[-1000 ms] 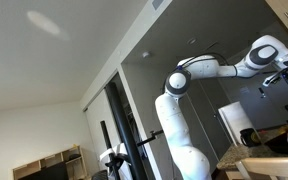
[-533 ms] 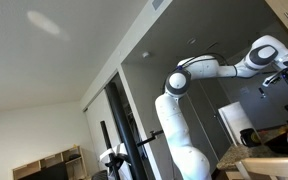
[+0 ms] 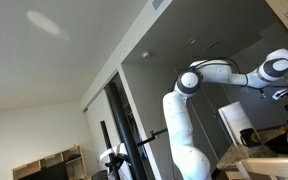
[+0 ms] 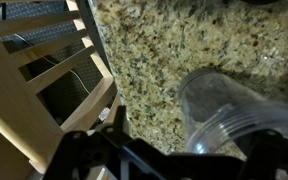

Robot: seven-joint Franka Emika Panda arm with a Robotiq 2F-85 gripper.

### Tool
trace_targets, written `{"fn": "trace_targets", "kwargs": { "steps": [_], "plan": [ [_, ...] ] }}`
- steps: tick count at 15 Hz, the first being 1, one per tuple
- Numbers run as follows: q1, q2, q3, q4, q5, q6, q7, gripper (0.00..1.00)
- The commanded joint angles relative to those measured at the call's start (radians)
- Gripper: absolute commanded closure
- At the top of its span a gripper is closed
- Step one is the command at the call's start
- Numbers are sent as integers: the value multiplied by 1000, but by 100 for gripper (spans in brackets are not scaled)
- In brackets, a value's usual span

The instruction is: Move the clear cup to the left of the black plate

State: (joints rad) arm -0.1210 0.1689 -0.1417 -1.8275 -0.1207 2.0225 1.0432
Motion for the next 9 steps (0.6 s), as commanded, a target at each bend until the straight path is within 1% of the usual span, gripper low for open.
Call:
{"fn": "trace_targets", "kwargs": {
  "steps": [1, 3, 4, 5, 8, 9],
  "plan": [
    [9, 15, -10, 8, 2, -2, -2, 0],
    [9, 22, -11, 17, 3, -2, -2, 0],
    [9, 25, -10, 20, 4, -5, -8, 25],
    [8, 31, -10, 27, 6, -16, -7, 26],
    [5, 39, -12, 35, 13, -31, -11, 46],
    [5, 41, -14, 34, 10, -30, -5, 55]
  ]
}}
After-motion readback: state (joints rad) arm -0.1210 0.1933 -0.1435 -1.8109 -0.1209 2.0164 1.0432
